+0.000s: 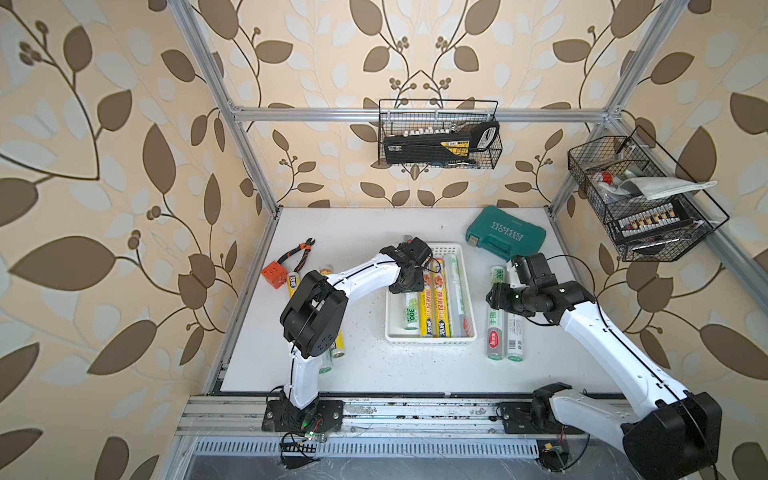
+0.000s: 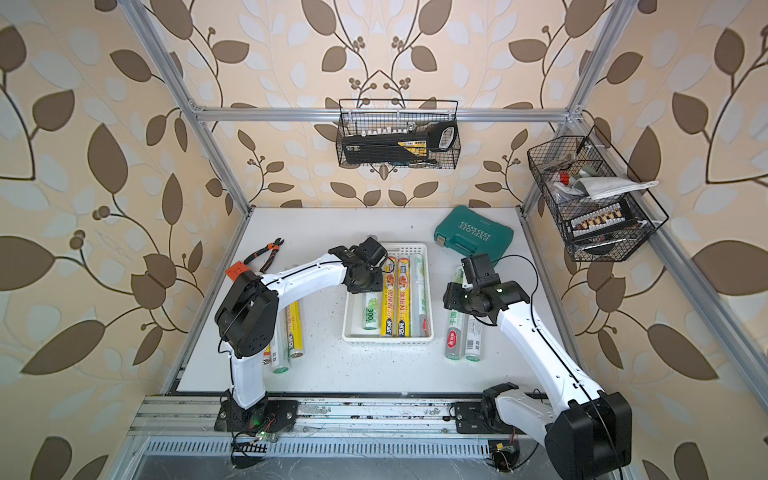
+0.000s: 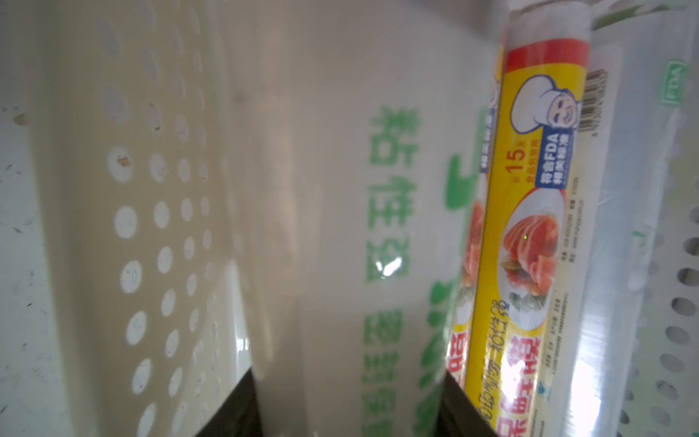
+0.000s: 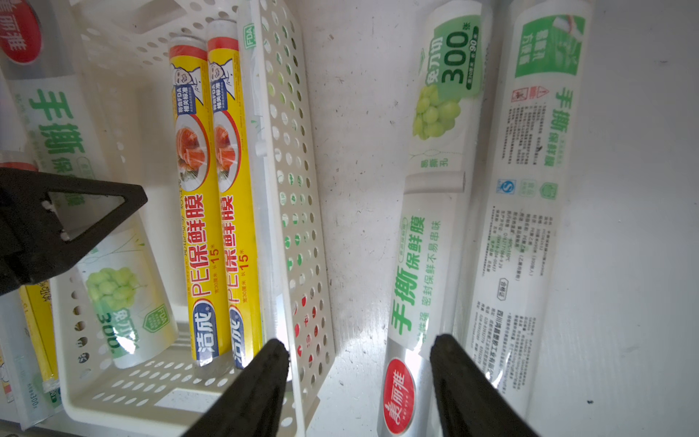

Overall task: Put the plastic wrap into the basket
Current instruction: Place the plastic wrap in the basket.

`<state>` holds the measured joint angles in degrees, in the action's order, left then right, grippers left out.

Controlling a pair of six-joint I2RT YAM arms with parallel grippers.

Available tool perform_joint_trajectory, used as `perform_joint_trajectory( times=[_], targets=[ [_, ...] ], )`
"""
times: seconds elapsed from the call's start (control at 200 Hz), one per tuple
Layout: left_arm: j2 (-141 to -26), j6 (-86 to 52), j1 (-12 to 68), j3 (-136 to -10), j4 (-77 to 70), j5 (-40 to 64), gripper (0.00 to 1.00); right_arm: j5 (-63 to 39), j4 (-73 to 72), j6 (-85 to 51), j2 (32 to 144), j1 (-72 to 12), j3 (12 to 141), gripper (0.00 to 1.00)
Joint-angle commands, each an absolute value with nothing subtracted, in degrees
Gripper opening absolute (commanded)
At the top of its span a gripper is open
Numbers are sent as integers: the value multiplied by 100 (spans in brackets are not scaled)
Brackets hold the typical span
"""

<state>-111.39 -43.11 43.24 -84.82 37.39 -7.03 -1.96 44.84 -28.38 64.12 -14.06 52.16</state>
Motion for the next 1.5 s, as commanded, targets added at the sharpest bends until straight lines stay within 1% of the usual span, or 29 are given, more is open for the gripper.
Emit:
perform_joint_trajectory(
  times=[0.0,0.545,0.58,0.61,0.675,0.895,1.055,1.35,1.5],
  targets=[
    [-11186,-4370,4368,-8661,3858,-492,35,-249,4581,-2742,6294,-1363,5166,63],
    [-11656,-4298,4351,-9109,4216,-487,38,-299,4623,-2674,6337,-1302,5224,63],
    [-11684,-4289,4351,-9152,4257,-469,37,-301,4632,-2680,6342,-1301,5221,63],
    [-11689,-4289,4358,-9171,4287,-465,34,-300,4632,-2680,6337,-1301,5221,63],
    [-11583,-4289,4368,-9110,4298,-504,31,-298,4650,-2657,6337,-1309,5222,63],
    [-11053,-4471,4394,-8969,4615,-448,31,-334,4610,-2687,6385,-1293,5204,63],
    [-10959,-4570,4438,-8860,4726,-231,31,-402,4562,-2733,6426,-1294,5169,63],
    [-11389,-4476,4450,-8996,4566,72,33,-387,4562,-2742,6400,-1294,5130,63],
    [-11559,-4387,4441,-9128,4531,19,38,-370,4564,-2729,6398,-1292,5104,63]
  ],
)
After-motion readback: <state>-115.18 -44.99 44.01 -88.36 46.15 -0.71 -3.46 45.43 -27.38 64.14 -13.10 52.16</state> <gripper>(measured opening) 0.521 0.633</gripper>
